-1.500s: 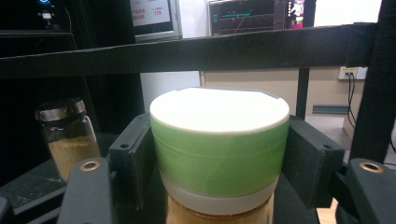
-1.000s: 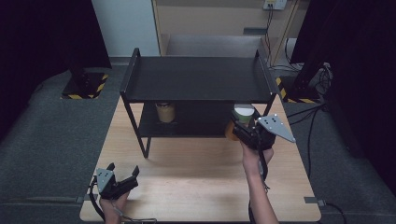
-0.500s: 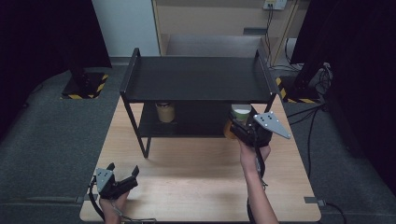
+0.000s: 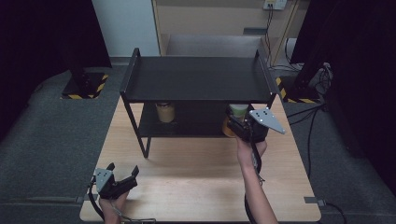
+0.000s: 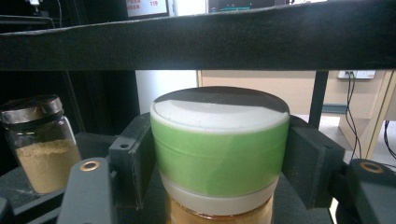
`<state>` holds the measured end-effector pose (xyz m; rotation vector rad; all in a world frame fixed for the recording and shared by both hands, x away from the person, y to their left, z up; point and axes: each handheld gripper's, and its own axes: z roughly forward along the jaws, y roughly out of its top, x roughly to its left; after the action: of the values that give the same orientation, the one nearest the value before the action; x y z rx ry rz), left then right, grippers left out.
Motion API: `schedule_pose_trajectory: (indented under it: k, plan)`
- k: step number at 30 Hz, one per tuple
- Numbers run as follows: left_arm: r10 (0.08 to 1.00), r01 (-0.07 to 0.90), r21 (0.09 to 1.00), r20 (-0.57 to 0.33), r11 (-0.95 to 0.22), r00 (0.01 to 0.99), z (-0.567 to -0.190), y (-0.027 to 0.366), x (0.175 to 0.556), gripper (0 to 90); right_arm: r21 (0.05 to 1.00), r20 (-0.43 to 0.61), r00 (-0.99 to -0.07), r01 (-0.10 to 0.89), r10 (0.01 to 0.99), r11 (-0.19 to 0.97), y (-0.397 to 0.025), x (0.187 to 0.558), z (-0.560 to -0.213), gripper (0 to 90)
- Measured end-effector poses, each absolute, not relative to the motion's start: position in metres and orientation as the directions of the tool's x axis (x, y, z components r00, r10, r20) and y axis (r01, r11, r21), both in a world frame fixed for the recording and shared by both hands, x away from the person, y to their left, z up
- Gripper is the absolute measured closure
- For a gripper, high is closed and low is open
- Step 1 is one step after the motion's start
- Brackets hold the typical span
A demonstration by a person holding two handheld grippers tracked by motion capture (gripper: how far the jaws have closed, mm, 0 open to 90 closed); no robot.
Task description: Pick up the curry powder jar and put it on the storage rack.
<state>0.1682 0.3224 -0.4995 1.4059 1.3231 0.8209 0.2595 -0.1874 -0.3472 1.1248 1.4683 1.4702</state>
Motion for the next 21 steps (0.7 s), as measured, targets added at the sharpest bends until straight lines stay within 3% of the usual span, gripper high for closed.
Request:
schedule_pose_trajectory:
  k: [21]
  plan:
    - [0.974,0.292,0.952,-0.149,0.094,0.173,-0.500,0.323,0.167,0.0,0.999,0.050,-0.290,0.036,0.956,-0.041,-0.174,0.276,-0.354,33.2]
